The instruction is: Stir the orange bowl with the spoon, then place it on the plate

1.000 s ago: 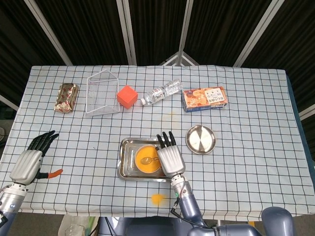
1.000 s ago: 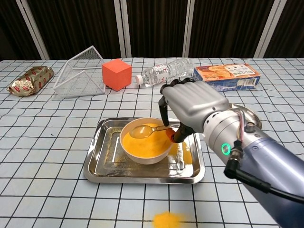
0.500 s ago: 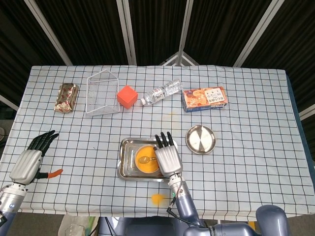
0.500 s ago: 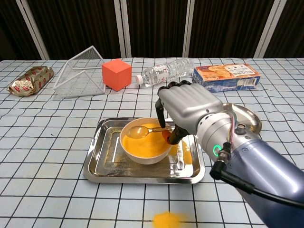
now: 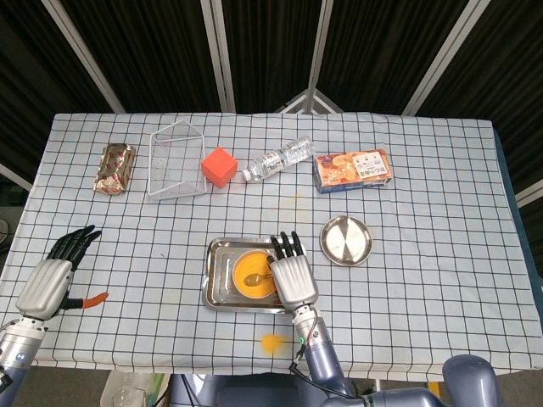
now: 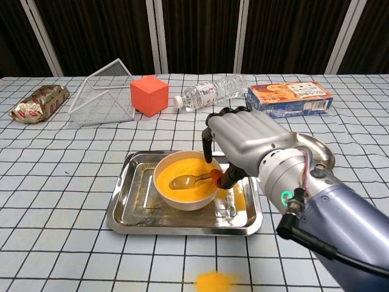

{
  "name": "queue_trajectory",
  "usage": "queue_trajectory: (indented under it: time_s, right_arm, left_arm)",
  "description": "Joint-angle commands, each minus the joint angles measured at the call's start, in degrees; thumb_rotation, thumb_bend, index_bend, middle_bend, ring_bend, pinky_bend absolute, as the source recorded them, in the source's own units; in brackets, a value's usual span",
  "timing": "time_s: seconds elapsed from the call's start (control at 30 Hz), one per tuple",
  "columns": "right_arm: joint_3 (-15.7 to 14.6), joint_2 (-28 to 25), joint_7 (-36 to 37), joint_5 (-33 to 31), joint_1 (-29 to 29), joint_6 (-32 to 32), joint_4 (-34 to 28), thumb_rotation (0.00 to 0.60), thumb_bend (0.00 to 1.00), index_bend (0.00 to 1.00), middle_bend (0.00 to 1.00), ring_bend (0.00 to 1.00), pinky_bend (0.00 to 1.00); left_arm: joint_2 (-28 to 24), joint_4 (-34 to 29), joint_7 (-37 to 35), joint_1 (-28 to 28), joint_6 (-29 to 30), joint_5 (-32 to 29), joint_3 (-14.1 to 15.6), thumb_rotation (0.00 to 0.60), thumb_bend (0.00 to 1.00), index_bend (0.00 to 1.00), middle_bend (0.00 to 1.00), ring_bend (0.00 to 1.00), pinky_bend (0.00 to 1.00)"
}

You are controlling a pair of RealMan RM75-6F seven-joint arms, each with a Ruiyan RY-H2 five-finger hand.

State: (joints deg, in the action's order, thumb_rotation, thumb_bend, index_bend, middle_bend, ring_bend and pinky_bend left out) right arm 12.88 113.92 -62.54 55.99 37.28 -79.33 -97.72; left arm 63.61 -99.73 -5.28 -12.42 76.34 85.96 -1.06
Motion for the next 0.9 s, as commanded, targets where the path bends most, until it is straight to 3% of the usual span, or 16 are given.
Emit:
queue_trajectory:
  time_s: [0.03, 0.2, 0.47, 0.7, 0.9]
  right_arm:
    - [-0.1, -0.1, 0.0, 0.1, 0.1, -0.1, 0.0, 0.600, 0.65, 0.44, 0.14, 0.00, 0.00]
    - [-0.5, -0.5, -0.3, 0.4, 0.3, -0.4, 0.1, 0.600, 0.58, 0.28, 0.14, 0.00, 0.00]
    - [-2.0, -3.0, -1.7, 1.1, -0.5, -2.1, -2.7, 0.600, 0.50, 0.28, 0.14, 0.00, 0.00]
    - [-3.9, -5.6, 0.4, 2.1, -2.2, -2.8, -2.9, 0.600, 0.44, 0.39, 0.14, 0.00, 0.00]
    - [-5.2, -6.0, 6.0, 3.7, -3.4, -1.4, 1.3, 0.600, 0.43, 0.50, 0.16, 0.00, 0.00]
  left_arm:
    - [0.0, 0.0, -0.1, 0.0, -0.1, 0.0, 0.0, 0.600, 0.00, 0.00, 0.00, 0.00, 0.02]
    - [0.0, 0.2, -0.2, -0.1, -0.1, 0.0, 0.0, 0.600, 0.00, 0.00, 0.00, 0.00, 0.02]
    - [0.0, 0.1, -0.1, -0.2, -0.3, 0.0, 0.0, 0.600, 0.00, 0.00, 0.00, 0.00, 0.02]
    - [0.1, 0.0, 0.6, -0.1, -0.2, 0.0, 0.1, 0.600, 0.00, 0.00, 0.00, 0.00, 0.02]
    - [0.2, -0.2, 1.1, -0.1, -0.3, -0.3, 0.0, 0.600, 0.00, 0.00, 0.00, 0.00, 0.02]
